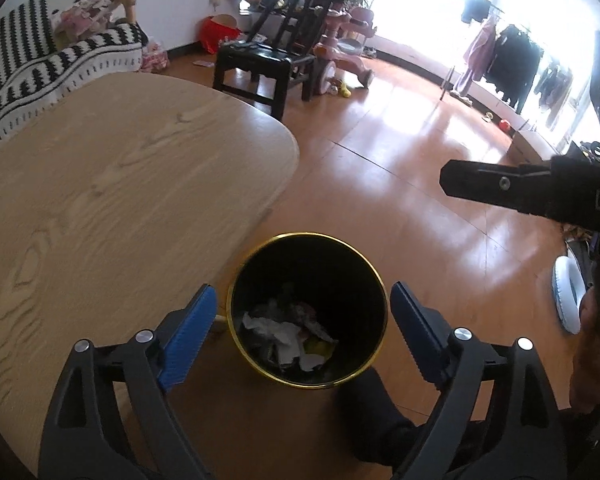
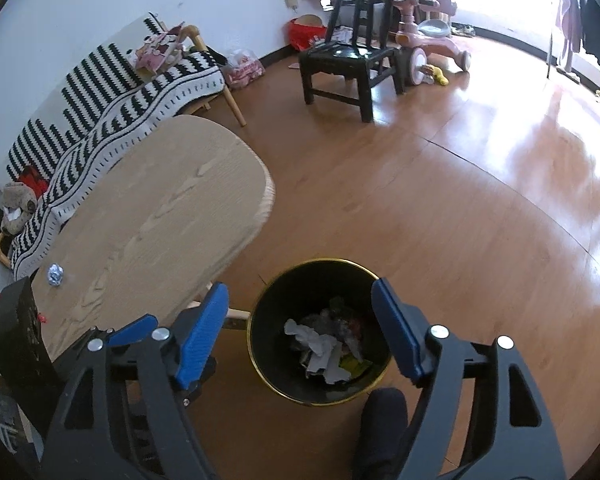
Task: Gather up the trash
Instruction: 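Grasp the crumpled grey cloth with the right tool while the left tool grasps the red ribbon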
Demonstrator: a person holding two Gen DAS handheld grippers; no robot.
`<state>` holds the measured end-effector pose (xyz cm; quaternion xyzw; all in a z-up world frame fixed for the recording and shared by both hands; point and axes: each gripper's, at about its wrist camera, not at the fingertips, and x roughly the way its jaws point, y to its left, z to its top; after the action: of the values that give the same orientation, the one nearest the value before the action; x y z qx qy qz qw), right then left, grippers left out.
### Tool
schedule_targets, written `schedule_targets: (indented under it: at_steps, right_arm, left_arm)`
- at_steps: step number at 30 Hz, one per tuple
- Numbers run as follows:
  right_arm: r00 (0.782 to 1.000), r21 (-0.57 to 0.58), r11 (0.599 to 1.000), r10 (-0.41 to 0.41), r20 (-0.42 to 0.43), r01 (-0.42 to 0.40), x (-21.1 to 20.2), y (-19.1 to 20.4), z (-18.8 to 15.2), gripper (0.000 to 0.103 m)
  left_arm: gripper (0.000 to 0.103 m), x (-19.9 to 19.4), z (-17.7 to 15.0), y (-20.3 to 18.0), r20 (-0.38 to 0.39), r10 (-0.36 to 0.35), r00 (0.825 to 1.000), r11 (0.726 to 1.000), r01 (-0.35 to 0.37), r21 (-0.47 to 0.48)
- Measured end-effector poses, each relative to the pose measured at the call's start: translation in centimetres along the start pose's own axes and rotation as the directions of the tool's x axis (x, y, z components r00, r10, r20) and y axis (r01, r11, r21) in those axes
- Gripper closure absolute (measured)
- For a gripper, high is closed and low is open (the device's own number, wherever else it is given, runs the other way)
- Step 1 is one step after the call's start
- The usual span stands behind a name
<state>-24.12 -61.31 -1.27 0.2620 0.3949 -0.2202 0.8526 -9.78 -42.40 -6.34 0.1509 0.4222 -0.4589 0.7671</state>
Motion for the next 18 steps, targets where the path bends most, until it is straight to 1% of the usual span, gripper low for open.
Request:
schedule_targets:
  at_steps: [3, 4, 7, 9, 11, 13, 15, 17, 18]
  right_arm:
    - [1.0, -0.031, 0.999, 0.023, 0.01, -0.023, -0.1, 2.4, 0.5, 0.024]
    - [0.999, -0.042, 0.999, 0.03, 0.014, -0.03, -0.1, 3.3, 0.6, 0.022]
    - [0.998, -0.071, 0.995, 0.065, 0.016, -0.064, 0.2, 6.4, 0.9, 0.021]
    - [0.995, -0.097, 0.991, 0.097, 0.013, -0.096, 0.6, 9.0, 1.0, 0.021]
    - [0.992, -0.125, 0.985, 0.125, 0.009, -0.123, 1.1, 12.0, 1.0, 0.02]
    - [0.988, -0.151, 0.976, 0.156, -0.003, -0.155, 1.8, 14.9, 0.8, 0.019]
    - [0.984, -0.185, 0.967, 0.177, -0.018, -0.178, 2.7, 17.9, 0.7, 0.019]
    - [0.979, -0.218, 0.954, 0.201, -0.037, -0.204, 3.8, 20.8, 0.4, 0.019]
    - [0.975, -0.236, 0.946, 0.216, -0.05, -0.221, 4.4, 22.6, 0.1, 0.018]
  left_arm:
    - [0.012, -2.0, -0.1, 1.8, 0.029, 0.042, 0.999, 0.999, -0.041, -0.01]
    - [0.012, -2.9, -0.1, 2.9, 0.04, 0.066, 0.997, 0.998, -0.065, -0.021]
    - [0.011, -5.3, -0.4, 6.4, 0.061, 0.124, 0.99, 0.991, -0.12, -0.066]
    - [0.011, -7.1, -0.7, 9.1, 0.068, 0.17, 0.983, 0.981, -0.162, -0.11]
    - [0.011, -9.4, -1.5, 12.7, 0.075, 0.235, 0.969, 0.961, -0.219, -0.172]
    - [0.011, -11.4, -2.3, 16.0, 0.078, 0.297, 0.952, 0.935, -0.274, -0.224]
    - [0.011, -13.6, -3.5, 19.7, 0.072, 0.378, 0.923, 0.895, -0.344, -0.285]
    - [0.011, -15.4, -4.7, 22.6, 0.061, 0.433, 0.899, 0.858, -0.39, -0.335]
    - [0.01, -16.5, -5.6, 24.6, 0.05, 0.461, 0.886, 0.832, -0.412, -0.373]
